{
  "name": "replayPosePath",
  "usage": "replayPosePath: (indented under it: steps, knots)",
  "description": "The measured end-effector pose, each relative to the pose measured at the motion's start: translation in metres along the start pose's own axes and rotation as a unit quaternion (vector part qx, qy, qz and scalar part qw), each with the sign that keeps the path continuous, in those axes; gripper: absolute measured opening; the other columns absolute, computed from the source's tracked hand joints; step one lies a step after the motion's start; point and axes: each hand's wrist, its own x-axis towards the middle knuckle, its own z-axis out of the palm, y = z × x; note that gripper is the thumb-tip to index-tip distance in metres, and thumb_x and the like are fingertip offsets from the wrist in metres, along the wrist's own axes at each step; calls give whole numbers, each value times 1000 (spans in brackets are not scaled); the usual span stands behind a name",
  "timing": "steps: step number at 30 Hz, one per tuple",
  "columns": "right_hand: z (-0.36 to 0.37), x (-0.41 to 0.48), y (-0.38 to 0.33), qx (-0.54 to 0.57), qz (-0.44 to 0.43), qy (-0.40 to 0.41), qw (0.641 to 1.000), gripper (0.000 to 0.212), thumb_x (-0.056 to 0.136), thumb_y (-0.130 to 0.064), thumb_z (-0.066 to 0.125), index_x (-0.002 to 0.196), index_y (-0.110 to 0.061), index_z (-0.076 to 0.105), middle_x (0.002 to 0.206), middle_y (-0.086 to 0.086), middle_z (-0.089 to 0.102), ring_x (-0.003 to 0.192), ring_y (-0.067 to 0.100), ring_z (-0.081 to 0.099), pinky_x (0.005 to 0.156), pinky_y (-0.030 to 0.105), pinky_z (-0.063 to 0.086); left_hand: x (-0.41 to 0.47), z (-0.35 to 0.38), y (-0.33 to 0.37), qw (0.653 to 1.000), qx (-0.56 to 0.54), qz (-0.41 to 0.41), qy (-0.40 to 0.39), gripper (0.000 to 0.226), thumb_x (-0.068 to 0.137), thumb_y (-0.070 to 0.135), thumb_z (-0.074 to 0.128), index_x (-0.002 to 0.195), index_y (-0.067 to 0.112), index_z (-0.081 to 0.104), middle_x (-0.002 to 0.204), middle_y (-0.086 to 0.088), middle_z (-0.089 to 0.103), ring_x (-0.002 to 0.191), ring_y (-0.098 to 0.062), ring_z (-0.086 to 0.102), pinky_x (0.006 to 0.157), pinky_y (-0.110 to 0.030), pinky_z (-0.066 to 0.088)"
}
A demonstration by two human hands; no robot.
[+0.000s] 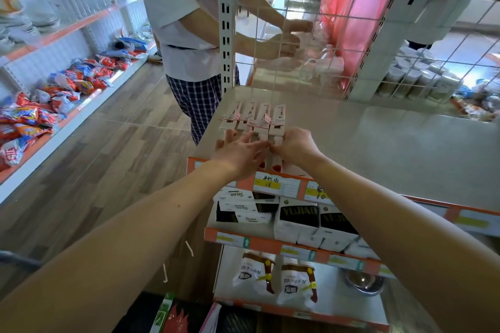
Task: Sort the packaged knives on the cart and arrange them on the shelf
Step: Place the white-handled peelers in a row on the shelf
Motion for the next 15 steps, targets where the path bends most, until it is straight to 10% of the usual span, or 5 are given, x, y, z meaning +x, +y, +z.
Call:
replayPosePath:
  steps: [15]
  knots:
    - [-7,-9,2,-25,-54,-33,998,29,89,-26,60,103,-1,66,102,12,66,82,21,64,64,21,52,-8,3,8,998,27,-40,-37,44,100,44,21,143,51,12,157,17,5,146,-23,-6,116,-50,2]
